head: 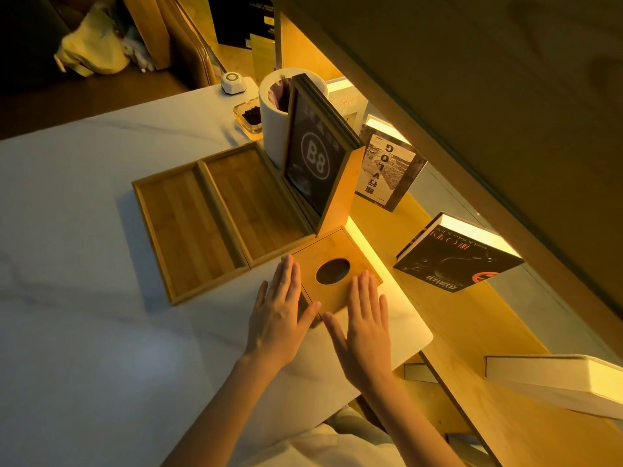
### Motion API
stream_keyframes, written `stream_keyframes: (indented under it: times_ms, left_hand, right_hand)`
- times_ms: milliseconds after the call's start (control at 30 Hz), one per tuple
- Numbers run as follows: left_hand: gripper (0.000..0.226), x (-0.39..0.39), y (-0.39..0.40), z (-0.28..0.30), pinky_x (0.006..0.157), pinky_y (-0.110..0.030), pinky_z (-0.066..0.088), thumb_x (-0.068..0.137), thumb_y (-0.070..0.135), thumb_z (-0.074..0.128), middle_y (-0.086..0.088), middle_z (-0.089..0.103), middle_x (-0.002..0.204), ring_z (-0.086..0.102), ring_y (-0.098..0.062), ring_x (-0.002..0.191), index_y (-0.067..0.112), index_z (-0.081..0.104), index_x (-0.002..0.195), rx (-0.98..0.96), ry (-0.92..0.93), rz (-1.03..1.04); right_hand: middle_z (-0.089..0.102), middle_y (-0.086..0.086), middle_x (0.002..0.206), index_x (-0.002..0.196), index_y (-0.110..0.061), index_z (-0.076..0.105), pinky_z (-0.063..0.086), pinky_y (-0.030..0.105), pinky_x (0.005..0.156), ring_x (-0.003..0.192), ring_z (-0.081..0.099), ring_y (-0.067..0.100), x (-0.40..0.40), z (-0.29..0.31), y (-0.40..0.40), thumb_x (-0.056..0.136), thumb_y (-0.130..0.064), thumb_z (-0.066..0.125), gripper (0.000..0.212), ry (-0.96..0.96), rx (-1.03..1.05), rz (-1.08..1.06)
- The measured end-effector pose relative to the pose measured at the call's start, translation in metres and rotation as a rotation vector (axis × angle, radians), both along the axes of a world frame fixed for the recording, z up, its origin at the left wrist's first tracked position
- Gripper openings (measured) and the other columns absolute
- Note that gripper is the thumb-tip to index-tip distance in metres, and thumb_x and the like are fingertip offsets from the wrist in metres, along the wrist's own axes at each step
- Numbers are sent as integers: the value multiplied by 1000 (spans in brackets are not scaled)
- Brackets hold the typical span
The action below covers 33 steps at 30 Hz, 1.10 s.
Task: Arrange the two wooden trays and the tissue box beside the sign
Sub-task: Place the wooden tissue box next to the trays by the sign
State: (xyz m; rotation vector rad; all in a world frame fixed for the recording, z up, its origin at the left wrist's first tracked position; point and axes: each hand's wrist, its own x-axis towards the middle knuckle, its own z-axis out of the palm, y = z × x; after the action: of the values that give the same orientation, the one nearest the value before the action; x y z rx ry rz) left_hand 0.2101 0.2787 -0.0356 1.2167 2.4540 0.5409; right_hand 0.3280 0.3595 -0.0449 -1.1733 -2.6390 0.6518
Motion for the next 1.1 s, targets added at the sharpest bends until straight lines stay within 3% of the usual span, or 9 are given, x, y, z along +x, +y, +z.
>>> stream_keyframes:
  times_ms: [167, 300, 400, 600, 700, 1100]
  left_hand:
    - [84, -7, 5, 1, 109, -29, 5, 65, 76, -13, 6, -20, 145, -11, -11, 135, 25, -19, 131, -16, 4, -37]
    - [70, -8, 12, 4, 113, -31, 6, 83, 60, 19, 5, -24, 143, -13, -11, 134, 26, -20, 129, -31, -17, -47]
    - [70, -11, 18, 6, 115, -33, 6, 88, 52, 28, 5, -25, 143, -15, -11, 134, 25, -21, 130, -28, -34, -57]
    - [73, -14, 32, 9, 116, -37, 8, 88, 51, 30, 3, -21, 148, -7, -19, 142, 19, -8, 141, -43, -48, -51]
    - [74, -15, 40, 9, 116, -38, 7, 87, 52, 29, -2, -12, 155, -5, -21, 143, 19, -9, 141, -65, -30, -40]
    - [75, -16, 58, 11, 115, -37, 6, 87, 53, 29, -3, -11, 155, -6, -21, 143, 19, -9, 141, -77, -24, -24]
  right_hand:
    - [3, -1, 150, 140, -19, 0, -5, 46, 110, 139, -5, 25, -6, -3, -1, 84, -65, 20, 75, -31, 29, -62]
    - [0, -1, 151, 141, -20, -1, -4, 44, 112, 139, -7, 25, -6, -4, 6, 84, -63, 23, 75, -23, 17, -47]
    - [-1, -1, 151, 140, -20, -2, -5, 43, 112, 140, -8, 24, -7, -4, 11, 84, -63, 22, 75, -11, 8, -45]
    - [-2, -4, 151, 142, -22, -1, -7, 40, 112, 140, -8, 19, -10, -3, 25, 82, -65, 21, 77, 1, -5, -49]
    - [-3, -7, 150, 144, -22, 3, -10, 39, 111, 140, -9, 16, -12, -2, 34, 80, -67, 20, 80, -11, -1, -46]
    - [-4, -7, 149, 144, -20, 4, -8, 39, 112, 139, -11, 15, -14, 1, 54, 80, -67, 19, 80, -6, 7, -22]
